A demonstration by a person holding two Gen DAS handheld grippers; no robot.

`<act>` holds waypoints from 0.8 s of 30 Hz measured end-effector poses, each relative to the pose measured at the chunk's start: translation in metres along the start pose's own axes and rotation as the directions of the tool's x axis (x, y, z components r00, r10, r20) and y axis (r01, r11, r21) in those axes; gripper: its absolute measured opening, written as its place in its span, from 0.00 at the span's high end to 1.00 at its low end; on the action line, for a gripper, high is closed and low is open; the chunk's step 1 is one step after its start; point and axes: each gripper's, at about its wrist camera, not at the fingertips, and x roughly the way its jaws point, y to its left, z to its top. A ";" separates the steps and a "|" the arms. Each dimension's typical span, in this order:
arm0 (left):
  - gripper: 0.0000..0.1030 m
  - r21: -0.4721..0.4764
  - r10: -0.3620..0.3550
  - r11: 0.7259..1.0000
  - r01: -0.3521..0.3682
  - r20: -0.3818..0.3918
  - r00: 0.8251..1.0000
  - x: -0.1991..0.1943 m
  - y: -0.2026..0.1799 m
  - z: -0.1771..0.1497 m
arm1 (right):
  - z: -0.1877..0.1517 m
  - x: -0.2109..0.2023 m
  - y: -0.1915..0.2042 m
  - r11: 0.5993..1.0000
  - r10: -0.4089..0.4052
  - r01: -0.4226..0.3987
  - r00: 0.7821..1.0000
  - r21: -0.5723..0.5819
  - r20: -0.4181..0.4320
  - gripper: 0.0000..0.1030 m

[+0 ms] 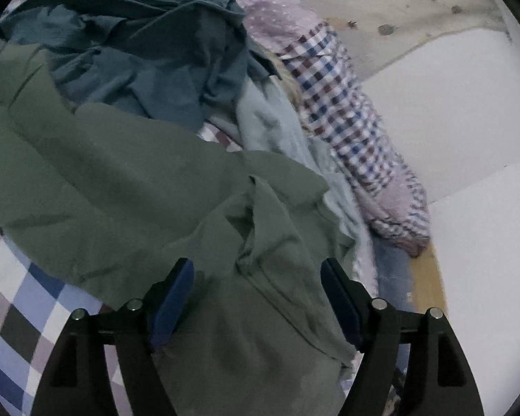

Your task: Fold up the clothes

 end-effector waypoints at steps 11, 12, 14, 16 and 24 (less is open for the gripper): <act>0.21 -0.105 -0.137 0.985 0.139 0.031 0.990 0.015 0.023 0.011 | -0.017 0.043 0.212 0.883 0.158 -0.133 0.987 -0.449 0.017 0.50; 0.21 -0.115 -0.149 0.982 0.152 0.035 0.988 0.016 0.025 0.012 | -0.018 0.054 0.238 0.858 0.183 -0.162 0.983 -0.487 -0.003 0.51; 0.21 -0.133 -0.173 0.975 0.177 0.042 0.984 0.019 0.029 0.014 | -0.023 0.077 0.282 0.811 0.208 -0.198 0.977 -0.551 -0.045 0.51; 0.21 -0.117 -0.180 0.976 0.185 0.056 0.982 0.018 0.030 0.021 | -0.031 0.101 0.318 0.761 0.215 -0.218 0.973 -0.611 -0.079 0.52; 0.24 -0.126 -0.154 0.978 0.166 0.099 0.983 0.013 0.041 0.037 | -0.053 0.192 0.398 0.690 0.121 -0.200 0.979 -0.696 -0.162 0.66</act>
